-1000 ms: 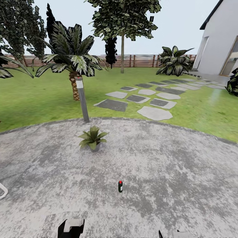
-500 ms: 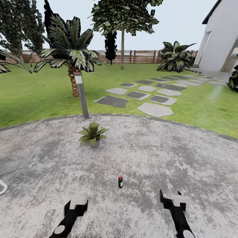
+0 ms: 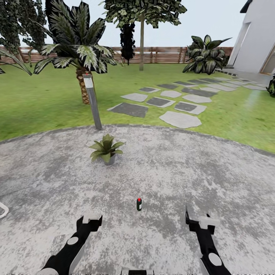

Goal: Pick up the pesticide atomizer in the garden and spray insectifuge to fully cover both potted plants in the garden.

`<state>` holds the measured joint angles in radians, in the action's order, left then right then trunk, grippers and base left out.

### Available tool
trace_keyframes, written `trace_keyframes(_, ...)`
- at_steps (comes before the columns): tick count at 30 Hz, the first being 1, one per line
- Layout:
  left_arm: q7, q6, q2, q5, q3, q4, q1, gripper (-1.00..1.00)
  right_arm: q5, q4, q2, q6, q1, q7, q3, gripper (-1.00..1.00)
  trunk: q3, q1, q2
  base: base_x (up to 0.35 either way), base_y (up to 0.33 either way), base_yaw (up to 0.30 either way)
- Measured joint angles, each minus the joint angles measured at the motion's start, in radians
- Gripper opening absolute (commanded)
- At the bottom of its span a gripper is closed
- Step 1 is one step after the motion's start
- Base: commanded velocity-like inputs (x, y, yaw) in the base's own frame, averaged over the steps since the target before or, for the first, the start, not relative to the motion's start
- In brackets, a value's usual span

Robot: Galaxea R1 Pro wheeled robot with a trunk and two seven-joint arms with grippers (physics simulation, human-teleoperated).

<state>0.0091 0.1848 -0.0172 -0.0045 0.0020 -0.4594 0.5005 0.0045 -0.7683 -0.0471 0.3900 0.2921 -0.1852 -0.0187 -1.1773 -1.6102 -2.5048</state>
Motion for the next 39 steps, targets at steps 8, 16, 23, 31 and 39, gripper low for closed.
trace_keyframes(8, 0.003, -0.001, 0.011, 0.001, -0.003, 0.011, 0.009, 1.0, -0.001, 0.083, 0.0, 0.006, 0.0, 0.001, -0.023, 1.0, -0.031, -0.004, -0.002, 0.0, 0.0, 0.0)
trace_keyframes(16, 0.003, -0.002, 0.006, 0.008, 0.005, 0.014, 0.005, 1.0, 0.001, 0.09, 0.0, 0.006, 0.0, 0.002, -0.024, 1.0, -0.062, -0.007, -0.004, 0.0, 0.0, 0.0)
trace_keyframes(23, 0.003, 0.003, 0.005, 0.003, 0.002, 0.014, 0.005, 1.0, 0.0, 0.09, 0.0, 0.006, 0.0, 0.001, -0.024, 1.0, -0.081, -0.009, -0.005, 0.0, 0.0, -0.013)
trace_keyframes(31, 0.002, 0.007, 0.005, 0.001, -0.002, 0.007, 0.007, 1.0, 0.001, 0.106, 0.0, 0.006, 0.0, 0.001, -0.025, 1.0, -0.081, -0.009, -0.005, 0.0, 0.0, -0.24)
trace_keyframes(39, 0.004, 0.002, 0.006, 0.003, -0.001, 0.002, 0.017, 1.0, 0.001, 0.11, -0.001, 0.006, 0.0, 0.001, -0.026, 1.0, -0.081, -0.009, -0.005, 0.0, 0.0, -0.298)
